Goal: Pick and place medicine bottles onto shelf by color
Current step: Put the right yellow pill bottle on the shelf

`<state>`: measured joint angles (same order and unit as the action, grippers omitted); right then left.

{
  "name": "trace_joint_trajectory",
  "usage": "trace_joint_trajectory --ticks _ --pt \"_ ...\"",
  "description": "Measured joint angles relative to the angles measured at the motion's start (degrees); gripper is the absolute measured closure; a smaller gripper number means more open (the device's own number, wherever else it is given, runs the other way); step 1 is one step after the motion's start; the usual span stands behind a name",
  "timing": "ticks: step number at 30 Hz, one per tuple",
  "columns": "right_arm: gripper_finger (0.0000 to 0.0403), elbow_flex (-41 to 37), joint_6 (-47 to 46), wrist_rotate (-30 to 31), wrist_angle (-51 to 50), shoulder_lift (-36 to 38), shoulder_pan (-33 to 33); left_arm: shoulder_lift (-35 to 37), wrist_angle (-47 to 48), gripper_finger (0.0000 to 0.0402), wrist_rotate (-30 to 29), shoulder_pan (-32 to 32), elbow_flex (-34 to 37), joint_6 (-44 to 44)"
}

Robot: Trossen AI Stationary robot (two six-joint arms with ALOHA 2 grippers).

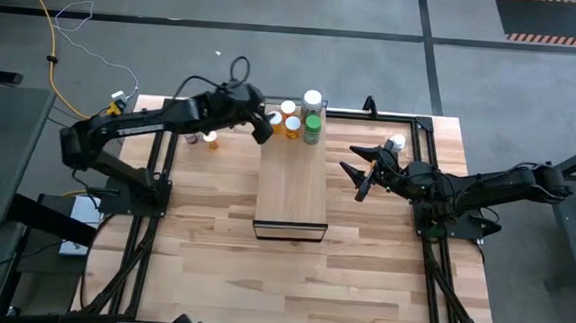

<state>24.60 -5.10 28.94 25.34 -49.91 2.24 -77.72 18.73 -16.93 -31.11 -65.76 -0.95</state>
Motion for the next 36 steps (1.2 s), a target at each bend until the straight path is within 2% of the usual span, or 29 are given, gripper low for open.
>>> trace_joint_trajectory --ticks 2,5,8,11,16,19,22,24,27,33,36 --pt "0.0141 0.00 0.00 0.01 -0.04 0.00 0.00 2.95 1.26 0.0116 1.17 0.12 0.03 -2.48" --pt "0.0141 0.00 0.01 0.11 -0.32 0.00 0.00 7.66 2.15 0.0117 6.63 1.25 1.71 -6.26" --pt "0.0141 0.00 0.00 0.12 -0.43 0.00 0.00 12.94 -2.43 0.0117 9.06 4.90 7.53 -8.04" --pt "0.0141 0.00 0.00 0.08 -0.76 0.01 0.00 18.73 -12.39 0.0117 8.15 10.21 16.94 -8.67" --pt "0.0141 0.00 0.00 0.06 -0.92 0.00 0.00 26.85 -34.08 0.0117 6.29 19.93 36.04 -8.94" --pt "0.0141 0.00 0.00 0.05 -0.90 0.00 0.00 29.87 -46.00 0.0117 2.03 24.77 45.93 -8.92" --pt "0.0141 0.00 0.00 -0.26 -0.92 0.02 0.00 32.37 -53.93 0.0117 -3.06 27.70 52.89 -7.73" --pt "0.0141 0.00 0.00 -0.82 -0.92 0.02 0.00 34.16 -56.94 0.0117 -4.95 28.34 55.05 -5.90" --pt "0.0141 0.00 0.00 -0.97 -0.91 0.00 0.00 37.42 -57.37 0.0117 -4.67 28.35 55.74 -4.66" --pt "0.0141 0.00 -0.54 -0.99 -1.11 0.02 0.00 39.57 -57.22 0.0117 3.69 28.33 55.76 -3.86" --pt "0.0141 0.00 -1.34 -0.99 -1.25 0.02 0.00 39.54 -57.10 0.0117 5.68 28.33 55.76 -3.89"
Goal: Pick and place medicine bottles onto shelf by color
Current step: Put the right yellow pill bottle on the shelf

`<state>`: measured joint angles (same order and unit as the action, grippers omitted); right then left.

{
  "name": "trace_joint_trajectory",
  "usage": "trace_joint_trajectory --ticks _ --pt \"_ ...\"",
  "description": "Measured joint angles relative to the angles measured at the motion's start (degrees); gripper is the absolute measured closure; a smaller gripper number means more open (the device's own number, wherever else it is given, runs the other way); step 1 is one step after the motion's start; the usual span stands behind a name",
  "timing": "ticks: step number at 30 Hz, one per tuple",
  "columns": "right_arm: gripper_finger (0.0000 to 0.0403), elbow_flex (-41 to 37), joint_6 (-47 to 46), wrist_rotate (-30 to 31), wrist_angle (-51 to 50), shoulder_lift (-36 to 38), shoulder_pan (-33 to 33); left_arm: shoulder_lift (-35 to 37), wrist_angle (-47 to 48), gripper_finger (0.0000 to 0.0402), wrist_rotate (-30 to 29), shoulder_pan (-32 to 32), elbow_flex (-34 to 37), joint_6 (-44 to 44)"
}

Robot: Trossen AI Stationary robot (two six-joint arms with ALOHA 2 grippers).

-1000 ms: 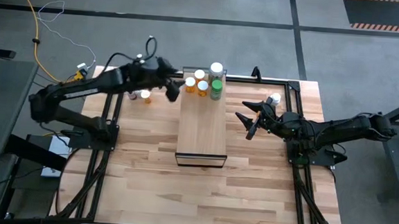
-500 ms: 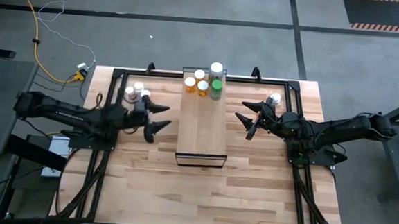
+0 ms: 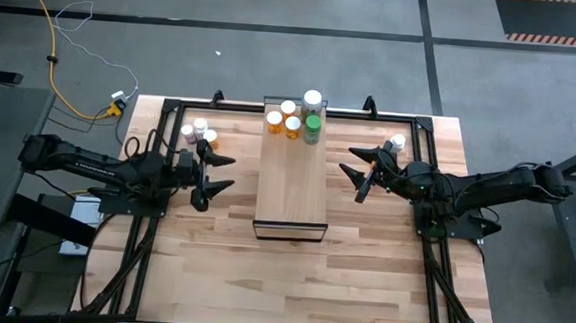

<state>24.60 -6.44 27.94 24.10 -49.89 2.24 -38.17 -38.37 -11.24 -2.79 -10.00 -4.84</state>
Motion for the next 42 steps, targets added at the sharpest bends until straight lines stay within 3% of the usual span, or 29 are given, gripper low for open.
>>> trace_joint_trajectory --ticks 17,22,29,32,36,42 --pt "0.0141 0.00 -1.34 -0.04 -0.64 -0.02 0.00 0.00 -0.04 0.0117 0.06 0.00 0.00 0.55" --pt "0.0141 1.21 -5.91 1.15 0.15 0.07 0.00 0.00 -0.02 0.0117 -1.28 0.00 0.00 0.55" --pt "0.0141 7.07 -15.86 18.80 -23.56 -0.42 -0.05 -0.02 -0.04 0.0117 -3.92 -0.02 0.00 0.55" --pt "0.0141 8.50 -25.30 25.07 -35.74 -0.39 -1.34 -0.02 0.00 0.0117 -4.04 -0.02 0.00 0.55" --pt "0.0141 8.72 -38.27 23.95 -48.24 -0.42 -5.68 -0.02 0.02 0.0117 -4.15 -0.02 0.00 0.54" --pt "0.0141 8.28 -49.07 17.82 -59.77 -1.57 -13.48 -0.02 0.10 0.0117 -4.18 -0.02 0.00 0.08"
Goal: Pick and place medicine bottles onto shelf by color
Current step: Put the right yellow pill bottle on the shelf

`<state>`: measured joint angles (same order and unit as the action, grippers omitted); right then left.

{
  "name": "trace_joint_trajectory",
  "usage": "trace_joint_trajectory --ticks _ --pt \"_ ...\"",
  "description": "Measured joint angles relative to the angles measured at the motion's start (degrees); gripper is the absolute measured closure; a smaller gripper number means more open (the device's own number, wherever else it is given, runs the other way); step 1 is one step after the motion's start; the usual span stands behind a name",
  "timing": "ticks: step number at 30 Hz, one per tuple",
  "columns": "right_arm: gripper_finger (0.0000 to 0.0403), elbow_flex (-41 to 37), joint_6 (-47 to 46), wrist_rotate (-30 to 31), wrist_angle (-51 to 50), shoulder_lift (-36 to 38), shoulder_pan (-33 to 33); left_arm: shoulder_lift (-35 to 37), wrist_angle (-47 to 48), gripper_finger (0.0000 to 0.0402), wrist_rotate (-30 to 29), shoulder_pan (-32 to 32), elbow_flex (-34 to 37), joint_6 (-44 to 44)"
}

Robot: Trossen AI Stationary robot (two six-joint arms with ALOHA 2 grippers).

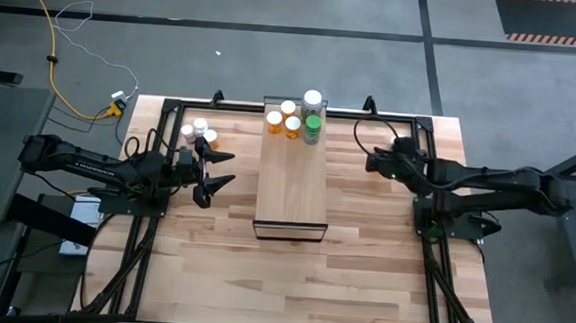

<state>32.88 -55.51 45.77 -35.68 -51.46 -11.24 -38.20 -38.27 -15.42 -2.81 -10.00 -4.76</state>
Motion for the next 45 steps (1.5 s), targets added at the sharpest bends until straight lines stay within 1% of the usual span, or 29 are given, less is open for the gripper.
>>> trace_joint_trajectory --ticks 3,5,9,14,19,21,24,28,30,33,34,36,39,41,45 --pt "0.0141 0.00 -1.04 -0.47 -0.18 -1.84 -2.02 0.00 0.06 0.0117 0.00 0.00 0.00 0.00" --pt "0.0141 0.00 -1.02 -0.42 1.67 -2.93 -2.88 0.00 0.08 0.0117 -0.03 0.00 -0.02 0.00" --pt "0.0141 0.00 3.35 -1.30 4.34 -3.79 -3.84 0.00 0.11 0.0117 -0.22 0.00 -0.02 0.00" --pt "0.0141 0.00 6.73 -1.54 3.11 -3.79 -4.14 0.00 -0.08 0.0117 -0.22 0.00 -0.02 -0.04" --pt "0.0141 0.00 8.23 -3.83 1.62 -3.82 -4.11 0.00 -0.13 0.0117 -0.22 0.00 -0.02 -0.03" --pt "0.0141 0.00 8.12 -3.34 1.58 -4.10 -4.11 0.00 -0.13 0.0117 -0.22 0.01 -0.02 0.00" --pt "0.0138 0.00 7.37 -0.85 1.75 -4.71 -4.11 0.00 -0.13 0.0117 -0.22 0.00 -0.02 -0.12" --pt "0.0110 -0.02 6.53 0.65 1.64 -6.97 -4.11 -0.05 -0.05 0.0117 -0.22 0.01 -0.02 -0.17" --pt "0.0085 -0.02 6.56 0.64 1.67 -8.66 -4.16 -0.06 -0.03 0.0117 -0.22 0.00 -0.02 -0.16" --pt "0.0036 -0.02 8.05 0.97 2.78 -11.19 -4.18 -0.04 -0.02 0.0117 -0.22 0.02 -0.02 -0.15" --pt "0.0021 -0.02 9.47 0.55 3.22 -11.82 -4.20 -0.04 -0.04 0.0117 -0.22 0.00 -0.02 -0.16" --pt "0.0009 0.04 11.01 -1.93 3.50 -12.67 -4.20 -0.04 0.00 0.0117 -0.22 0.02 -0.02 -0.16" --pt "0.0024 0.10 12.27 -3.35 4.33 -12.74 -4.20 -0.04 0.00 0.0117 -0.22 0.02 -0.02 -0.15" --pt "0.0034 0.11 11.31 -3.77 4.26 -12.73 -4.20 -0.04 0.00 0.0117 -0.22 0.02 -0.02 -0.15" --pt "0.0040 0.11 9.50 -5.54 4.21 -12.73 -4.20 -0.04 0.03 0.0117 -0.22 0.02 -0.03 -0.15"
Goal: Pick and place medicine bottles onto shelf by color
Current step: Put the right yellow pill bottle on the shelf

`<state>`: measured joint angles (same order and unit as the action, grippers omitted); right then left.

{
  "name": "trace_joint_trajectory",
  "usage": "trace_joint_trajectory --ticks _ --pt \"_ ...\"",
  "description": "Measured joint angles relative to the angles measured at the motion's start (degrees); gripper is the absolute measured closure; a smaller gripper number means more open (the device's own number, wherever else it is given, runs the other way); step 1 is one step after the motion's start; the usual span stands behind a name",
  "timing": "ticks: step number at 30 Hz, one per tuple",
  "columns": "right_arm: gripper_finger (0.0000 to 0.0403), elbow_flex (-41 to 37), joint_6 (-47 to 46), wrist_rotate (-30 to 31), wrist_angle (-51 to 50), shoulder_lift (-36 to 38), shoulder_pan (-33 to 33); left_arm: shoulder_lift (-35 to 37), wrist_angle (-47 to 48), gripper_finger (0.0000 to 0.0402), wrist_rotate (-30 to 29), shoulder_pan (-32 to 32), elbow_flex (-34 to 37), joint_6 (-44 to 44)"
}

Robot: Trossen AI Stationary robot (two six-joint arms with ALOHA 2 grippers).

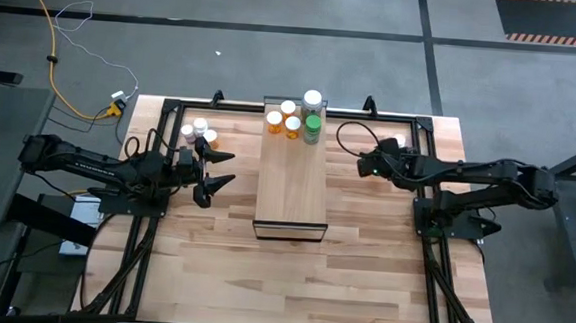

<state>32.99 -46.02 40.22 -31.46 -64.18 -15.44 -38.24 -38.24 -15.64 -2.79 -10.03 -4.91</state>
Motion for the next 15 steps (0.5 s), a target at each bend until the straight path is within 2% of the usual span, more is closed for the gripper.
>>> trace_joint_trajectory --ticks 4,9,15 --pt "0.0041 0.00 -0.98 0.03 -0.60 0.00 -0.12 0.00 0.02 0.0117 0.00 0.00 0.01 0.00" --pt "0.0041 0.02 -8.65 2.68 -3.88 0.00 -2.22 0.00 0.00 0.0117 0.00 0.00 0.01 -0.02" --pt "0.0041 -1.49 -12.00 -4.02 -4.06 0.00 -6.46 0.00 0.00 0.0117 0.00 0.00 0.01 -0.02"
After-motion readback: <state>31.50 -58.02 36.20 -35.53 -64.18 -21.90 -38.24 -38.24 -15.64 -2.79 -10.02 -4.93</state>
